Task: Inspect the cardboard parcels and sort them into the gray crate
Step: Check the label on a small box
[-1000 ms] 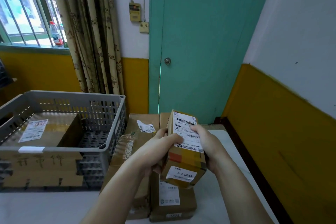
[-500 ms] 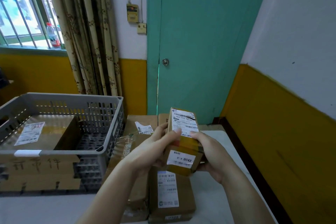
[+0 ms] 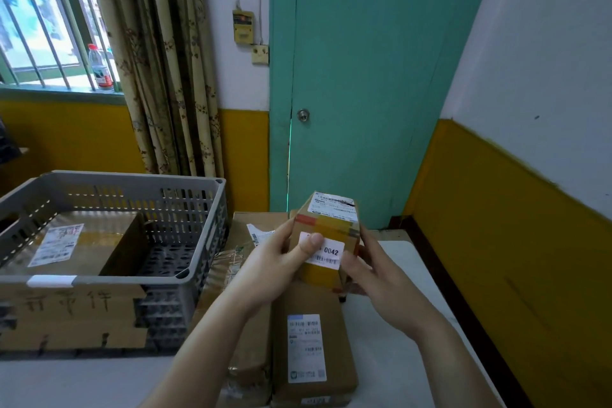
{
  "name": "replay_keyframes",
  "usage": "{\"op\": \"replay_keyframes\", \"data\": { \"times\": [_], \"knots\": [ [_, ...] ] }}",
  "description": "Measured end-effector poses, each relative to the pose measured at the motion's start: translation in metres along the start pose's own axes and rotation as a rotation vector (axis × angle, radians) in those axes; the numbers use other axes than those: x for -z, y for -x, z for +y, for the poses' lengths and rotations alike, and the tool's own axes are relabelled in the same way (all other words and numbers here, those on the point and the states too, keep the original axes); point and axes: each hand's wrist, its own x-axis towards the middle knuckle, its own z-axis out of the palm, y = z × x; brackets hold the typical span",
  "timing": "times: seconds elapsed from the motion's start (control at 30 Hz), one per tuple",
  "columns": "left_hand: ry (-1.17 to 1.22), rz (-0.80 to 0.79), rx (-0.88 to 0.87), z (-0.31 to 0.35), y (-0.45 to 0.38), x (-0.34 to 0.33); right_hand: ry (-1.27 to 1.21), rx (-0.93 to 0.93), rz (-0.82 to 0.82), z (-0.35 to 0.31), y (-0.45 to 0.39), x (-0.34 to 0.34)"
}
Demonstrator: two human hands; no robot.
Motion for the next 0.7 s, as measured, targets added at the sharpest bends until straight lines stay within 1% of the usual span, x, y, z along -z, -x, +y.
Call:
{"op": "replay_keyframes", "data": {
  "times": [0.07,0.2,0.33,0.53,0.7],
  "knots": [
    [-0.015,-0.035,-0.018,0.0012,0.0003,0.0013,0.066,0.044,0.062,0.002,0.0,-0.0006],
    [-0.025,-0.084,-0.034,0.0041,0.0034,0.0055,0.106,0.076,0.13,0.0,0.0006,-0.0021],
    [-0.055,-0.041,-0.044,0.0032,0.0014,0.0022,0.117,0.09,0.168,-0.0039,-0.0028,-0.0006],
    [-0.148,-0.035,-0.02,0.0001,0.0001,0.005,0.113,0.047,0.15,-0.002,-0.0007,0.0006],
    [-0.274,0.062,-0.058,-0.0007,-0.0001,-0.0004,0.148,0.063,0.206,-0.0036,-0.0009,-0.0041]
  ]
}}
